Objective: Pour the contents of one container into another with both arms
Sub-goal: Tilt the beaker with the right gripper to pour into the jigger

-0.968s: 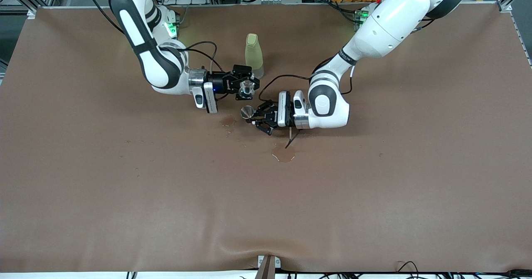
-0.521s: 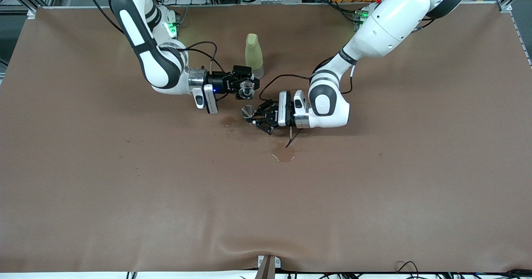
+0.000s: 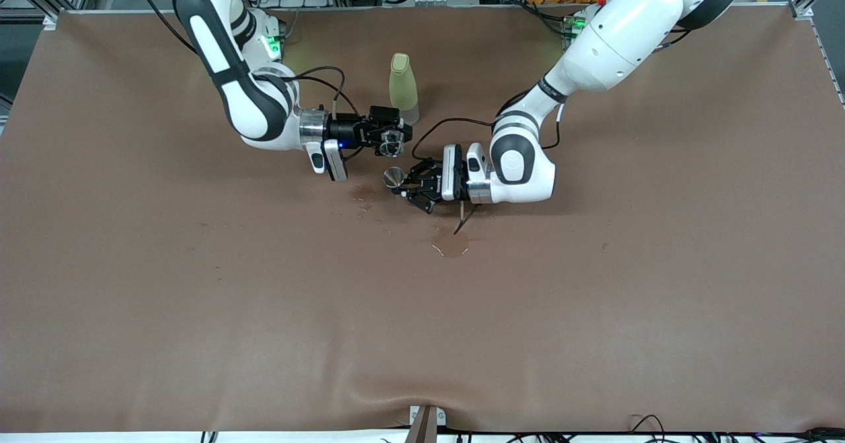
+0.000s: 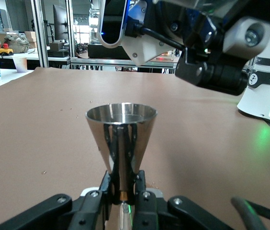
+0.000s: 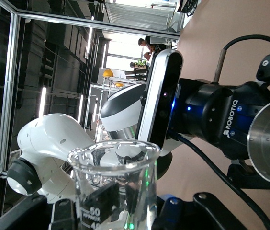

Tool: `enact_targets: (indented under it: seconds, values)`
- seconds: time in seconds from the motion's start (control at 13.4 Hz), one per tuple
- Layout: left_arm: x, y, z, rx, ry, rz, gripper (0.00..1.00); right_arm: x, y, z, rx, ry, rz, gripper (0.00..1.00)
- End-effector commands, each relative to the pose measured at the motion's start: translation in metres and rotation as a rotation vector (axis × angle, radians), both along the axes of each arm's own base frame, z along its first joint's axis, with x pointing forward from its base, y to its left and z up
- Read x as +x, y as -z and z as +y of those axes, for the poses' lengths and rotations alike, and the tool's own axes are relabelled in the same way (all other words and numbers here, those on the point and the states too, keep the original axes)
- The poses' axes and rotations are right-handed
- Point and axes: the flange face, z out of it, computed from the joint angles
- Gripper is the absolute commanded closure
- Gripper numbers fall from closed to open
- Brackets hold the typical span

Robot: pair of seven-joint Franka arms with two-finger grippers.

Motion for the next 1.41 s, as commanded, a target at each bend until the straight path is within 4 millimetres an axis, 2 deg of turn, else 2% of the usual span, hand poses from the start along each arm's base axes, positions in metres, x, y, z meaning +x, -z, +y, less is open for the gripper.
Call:
enact_targets:
  seconds: [0.0,1.34]
  values:
    - [-0.0046,-0.0105,0.0040,-0.007,-0.020,-0.016,1.00,-0.0001,-0.0036,-0.0025,0.017,0.023,0.055,1.00]
    - [-0.0084,-0.0067,0.0053,-0.004,-0.026,-0.002,1.00,0.0036,-0.0057,-0.0036,0.032,0.031,0.254,1.00]
